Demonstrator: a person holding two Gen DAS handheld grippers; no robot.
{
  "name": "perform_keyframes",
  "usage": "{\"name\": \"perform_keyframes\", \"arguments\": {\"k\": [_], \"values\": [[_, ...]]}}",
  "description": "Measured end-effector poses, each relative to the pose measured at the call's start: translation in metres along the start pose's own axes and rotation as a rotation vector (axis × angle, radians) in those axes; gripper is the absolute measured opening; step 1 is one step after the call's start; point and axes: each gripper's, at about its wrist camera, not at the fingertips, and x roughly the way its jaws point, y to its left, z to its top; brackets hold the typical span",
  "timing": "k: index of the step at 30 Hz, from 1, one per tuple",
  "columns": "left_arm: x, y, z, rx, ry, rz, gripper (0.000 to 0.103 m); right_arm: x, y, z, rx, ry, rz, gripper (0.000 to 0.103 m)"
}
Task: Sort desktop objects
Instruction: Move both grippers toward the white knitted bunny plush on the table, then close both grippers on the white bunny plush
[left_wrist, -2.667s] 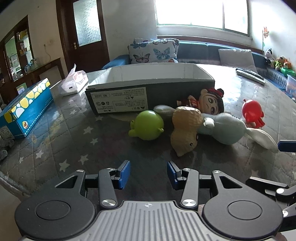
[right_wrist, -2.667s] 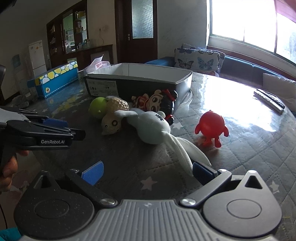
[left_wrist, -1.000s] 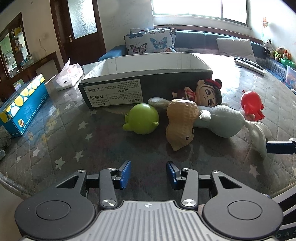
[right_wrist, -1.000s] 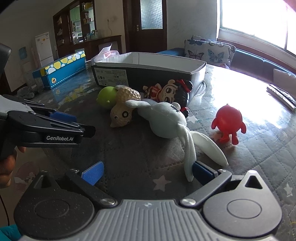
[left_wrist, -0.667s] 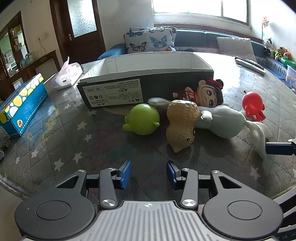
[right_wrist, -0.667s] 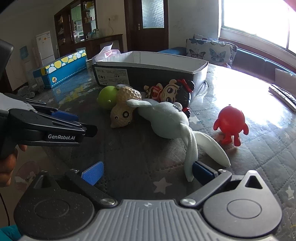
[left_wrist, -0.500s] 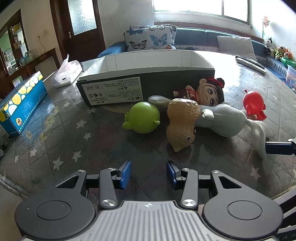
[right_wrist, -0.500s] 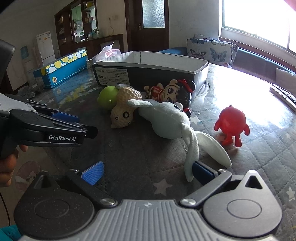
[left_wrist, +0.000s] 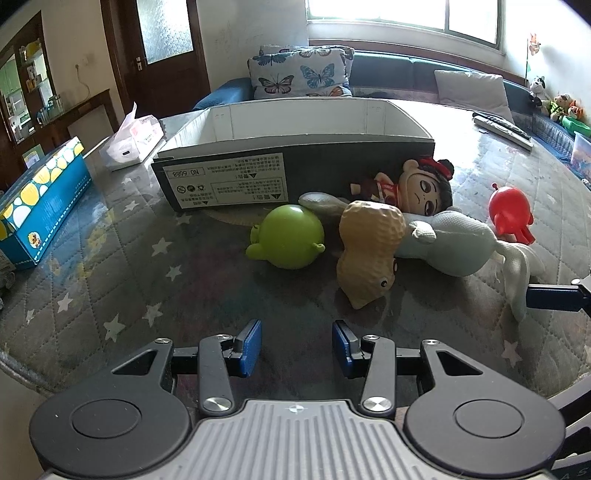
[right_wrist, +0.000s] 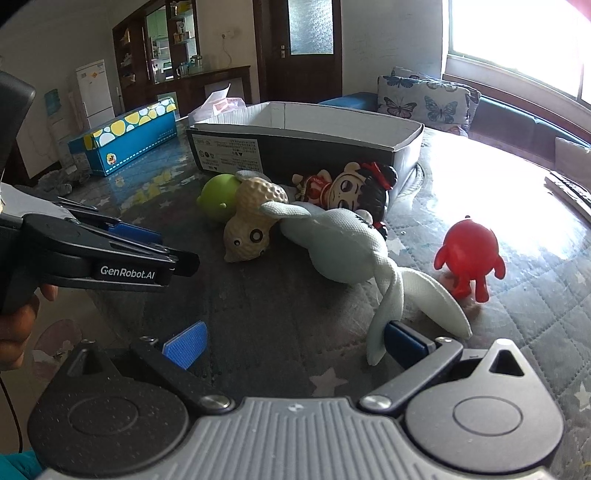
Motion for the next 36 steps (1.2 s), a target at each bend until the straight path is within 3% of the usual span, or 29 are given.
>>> {"name": "perform_keyframes", "arguments": {"k": [22, 31, 36], "values": [[-0.006, 0.009, 0.026, -0.002, -0.036, -0.065, 0.044, -0.016, -0.012, 0.029, -0.015, -0.070, -0.003, 0.102], [-0.010, 0.007, 0.039, 0.010, -0.063, -0.094, 0.043, 0.002, -0.018, 0.046, -0.032, -0.048, 0.006, 0.092], [-0.009, 0.007, 0.047, 0.011, -0.076, -0.108, 0.043, 0.016, -0.020, 0.050, -0.031, -0.026, 0.026, 0.080]]}}
